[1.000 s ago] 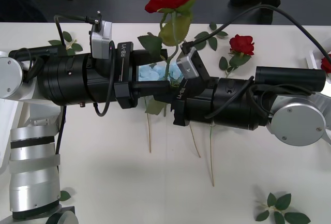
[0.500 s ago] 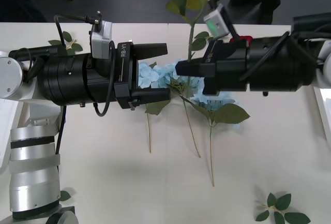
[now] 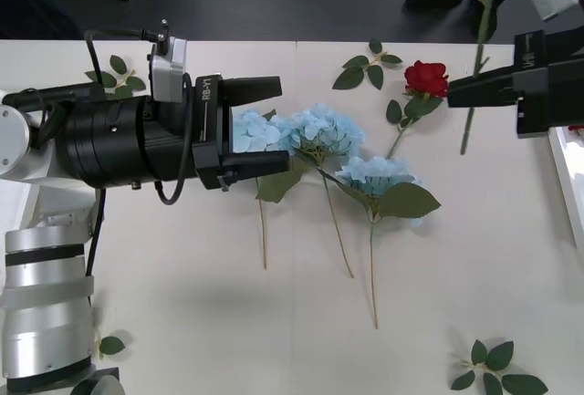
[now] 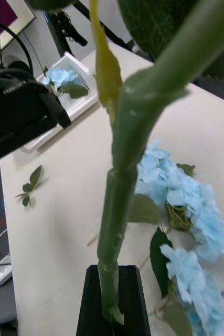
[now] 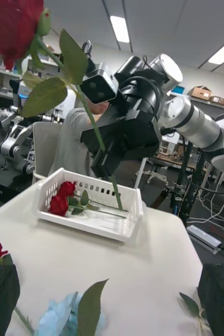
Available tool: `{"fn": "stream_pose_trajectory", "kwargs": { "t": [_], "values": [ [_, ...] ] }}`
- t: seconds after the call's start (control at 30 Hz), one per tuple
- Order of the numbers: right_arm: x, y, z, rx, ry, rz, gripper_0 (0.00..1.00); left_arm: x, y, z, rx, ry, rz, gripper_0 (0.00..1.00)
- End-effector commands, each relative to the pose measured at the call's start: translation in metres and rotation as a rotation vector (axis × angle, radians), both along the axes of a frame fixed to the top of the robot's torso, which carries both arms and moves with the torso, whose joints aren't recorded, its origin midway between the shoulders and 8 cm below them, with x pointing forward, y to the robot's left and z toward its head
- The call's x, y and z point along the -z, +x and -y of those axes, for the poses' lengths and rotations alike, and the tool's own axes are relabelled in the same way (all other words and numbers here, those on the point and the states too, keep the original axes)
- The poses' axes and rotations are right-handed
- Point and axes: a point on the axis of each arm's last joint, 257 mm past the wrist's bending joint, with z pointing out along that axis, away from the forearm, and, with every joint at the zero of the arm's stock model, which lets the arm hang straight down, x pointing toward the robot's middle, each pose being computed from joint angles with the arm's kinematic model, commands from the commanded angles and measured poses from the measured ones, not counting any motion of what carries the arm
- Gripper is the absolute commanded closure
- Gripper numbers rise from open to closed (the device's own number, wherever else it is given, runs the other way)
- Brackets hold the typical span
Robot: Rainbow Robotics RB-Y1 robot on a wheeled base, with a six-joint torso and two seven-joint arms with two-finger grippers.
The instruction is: Put the red flowers into the right box and the blue flowers into the left box
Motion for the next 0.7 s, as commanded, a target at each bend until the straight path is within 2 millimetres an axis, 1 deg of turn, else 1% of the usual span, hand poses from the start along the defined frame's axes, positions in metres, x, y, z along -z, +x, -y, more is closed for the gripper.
{"fn": "stream_pose_trajectory", "kwargs": {
  "t": [0.03,0.17,0.2,0.27,0.3,0.37,0.4,0.47,0.5,0.6,0.63,0.7],
  "values": [
    [-0.008,0.008,0.03,0.042,-0.048,-0.019,1.0,-0.01,0.008,-0.027,-0.053,0.034,-0.106,0.0],
    [-0.001,0.017,0.073,0.157,-0.132,-0.089,1.0,0.0,0.017,-0.045,-0.098,0.097,-0.205,0.0],
    [0.0,0.019,0.079,0.176,-0.143,-0.098,1.0,0.001,0.018,-0.048,-0.107,0.108,-0.221,0.0],
    [0.005,0.026,0.101,0.255,-0.182,-0.127,1.0,0.009,0.025,-0.057,-0.161,0.166,-0.272,0.0],
    [0.005,0.029,0.107,0.276,-0.188,-0.131,1.0,0.012,0.026,-0.06,-0.177,0.185,-0.285,0.0],
    [0.012,0.037,0.129,0.359,-0.211,-0.167,1.0,0.019,0.03,-0.068,-0.239,0.235,-0.332,0.0],
    [0.013,0.039,0.134,0.377,-0.216,-0.173,1.0,0.022,0.031,-0.069,-0.255,0.248,-0.345,0.0],
    [0.019,0.045,0.158,0.457,-0.241,-0.196,1.0,0.03,0.034,-0.075,-0.327,0.288,-0.381,0.0],
    [0.021,0.047,0.165,0.479,-0.248,-0.203,1.0,0.032,0.035,-0.077,-0.344,0.297,-0.391,0.0],
    [0.034,0.053,0.202,0.582,-0.285,-0.23,1.0,0.048,0.041,-0.085,-0.45,0.359,-0.435,0.0],
    [0.035,0.053,0.21,0.6,-0.291,-0.236,1.0,0.05,0.042,-0.086,-0.468,0.368,-0.443,0.0],
    [0.043,0.055,0.236,0.666,-0.311,-0.256,1.0,0.064,0.046,-0.09,-0.531,0.4,-0.496,0.0]
  ]
}}
